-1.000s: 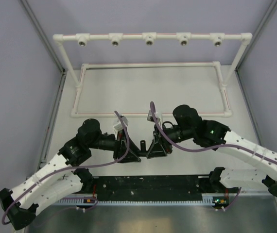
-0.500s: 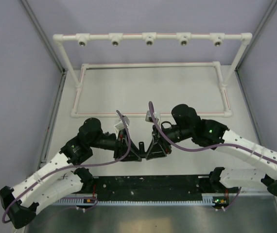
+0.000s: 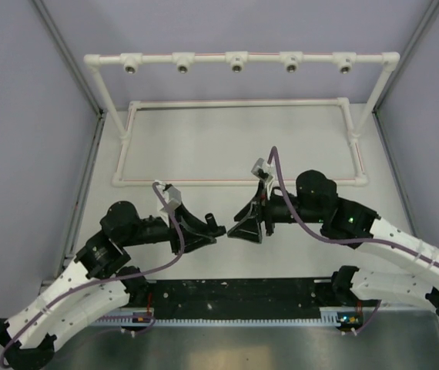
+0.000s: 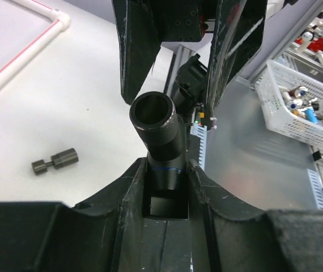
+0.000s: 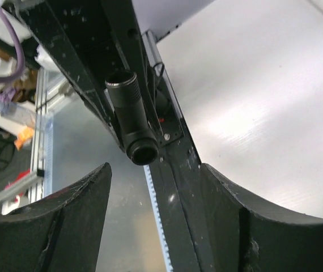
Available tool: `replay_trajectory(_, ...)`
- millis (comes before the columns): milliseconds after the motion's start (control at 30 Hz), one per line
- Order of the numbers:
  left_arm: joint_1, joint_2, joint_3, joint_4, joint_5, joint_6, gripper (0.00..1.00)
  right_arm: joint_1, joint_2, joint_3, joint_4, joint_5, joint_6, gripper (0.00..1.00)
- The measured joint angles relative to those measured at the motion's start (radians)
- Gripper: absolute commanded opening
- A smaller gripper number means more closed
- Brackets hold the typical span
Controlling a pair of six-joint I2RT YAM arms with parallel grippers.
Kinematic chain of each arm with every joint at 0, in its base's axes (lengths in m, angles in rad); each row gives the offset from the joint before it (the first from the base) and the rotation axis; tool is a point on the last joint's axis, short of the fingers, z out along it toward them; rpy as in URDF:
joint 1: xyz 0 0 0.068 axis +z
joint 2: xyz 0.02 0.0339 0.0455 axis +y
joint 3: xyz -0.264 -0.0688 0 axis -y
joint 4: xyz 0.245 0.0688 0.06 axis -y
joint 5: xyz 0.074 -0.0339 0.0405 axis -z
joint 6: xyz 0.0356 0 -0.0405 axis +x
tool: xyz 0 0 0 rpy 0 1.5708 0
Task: Install the water faucets
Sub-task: Adjust the water faucet.
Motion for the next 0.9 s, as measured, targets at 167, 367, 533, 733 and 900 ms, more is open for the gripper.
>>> replay_trajectory(167, 0.000, -0.042, -0.011, -0.018, -0.063, 0.080, 0.00, -0.003, -0.016, -0.019, 0.053, 0.080, 0.142, 0.61)
replay_trajectory(367, 0.000, -0.073, -0.037, -0.042, -0.120, 0.180, 0.00, -0.012, -0.012, -0.092, 0.163, 0.096, 0.365, 0.60)
replay_trajectory(533, 0.000, -0.107, -0.056, -0.039, -0.156, 0.258, 0.00, -0.032, -0.006, -0.152, 0.267, 0.067, 0.535, 0.60)
replay_trajectory(733, 0.000, -0.124, -0.098, -0.005, -0.178, 0.325, 0.00, -0.047, 0.015, -0.185, 0.366, 0.025, 0.674, 0.59)
replay_trajectory(900, 0.000, -0.127, -0.105, 0.013, -0.192, 0.370, 0.00, -0.049, 0.047, -0.203, 0.428, 0.003, 0.732, 0.59)
